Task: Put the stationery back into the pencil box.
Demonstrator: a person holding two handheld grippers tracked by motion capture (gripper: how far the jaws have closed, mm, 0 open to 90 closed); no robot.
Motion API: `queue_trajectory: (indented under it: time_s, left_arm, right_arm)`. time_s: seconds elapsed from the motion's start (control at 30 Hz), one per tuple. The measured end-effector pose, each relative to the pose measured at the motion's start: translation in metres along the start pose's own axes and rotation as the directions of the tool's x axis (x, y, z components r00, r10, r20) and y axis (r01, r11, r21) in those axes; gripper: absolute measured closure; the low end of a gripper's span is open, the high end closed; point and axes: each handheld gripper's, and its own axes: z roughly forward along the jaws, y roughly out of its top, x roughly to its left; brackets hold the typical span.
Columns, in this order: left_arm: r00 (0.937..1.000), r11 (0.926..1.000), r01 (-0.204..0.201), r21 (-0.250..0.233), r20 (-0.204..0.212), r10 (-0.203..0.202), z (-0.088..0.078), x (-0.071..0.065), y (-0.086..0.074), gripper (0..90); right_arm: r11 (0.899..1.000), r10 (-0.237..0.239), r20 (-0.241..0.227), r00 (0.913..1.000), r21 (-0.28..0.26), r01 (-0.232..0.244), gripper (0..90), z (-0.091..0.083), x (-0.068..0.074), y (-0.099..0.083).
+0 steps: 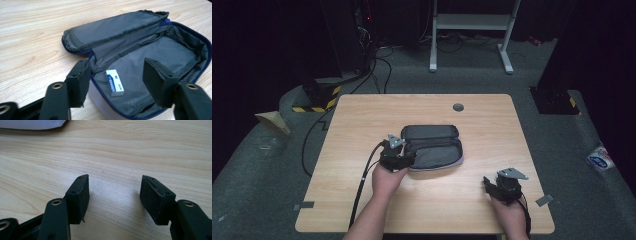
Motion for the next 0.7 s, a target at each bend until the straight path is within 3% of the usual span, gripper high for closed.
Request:
queue_trajectory:
  time_s: [0.17,0.33,0.7]
  left_arm:
    - [1.0000,0.9999,-0.003,0.013,-0.006,0.003,-0.006,0.011,-0.002,26.5]
    - [0.9997,0.9997,0.019,0.014,-0.013,-0.019,-0.011,0.020,-0.005,14.6]
    - [1.0000,0.9998,0.004,0.018,0.009,-0.004,-0.017,0.024,-0.009,0.0]
  right_arm:
    - [1.000,0.000,0.000,1.0000,0.000,0.000,40.5,0.000,0.000,0.000]
    - [1.000,0.000,0.001,1.0000,0.000,0.000,40.5,0.000,0.000,0.000]
    - [1.000,0.002,0.003,1.0000,0.000,-0.002,40.5,0.000,0.000,0.000]
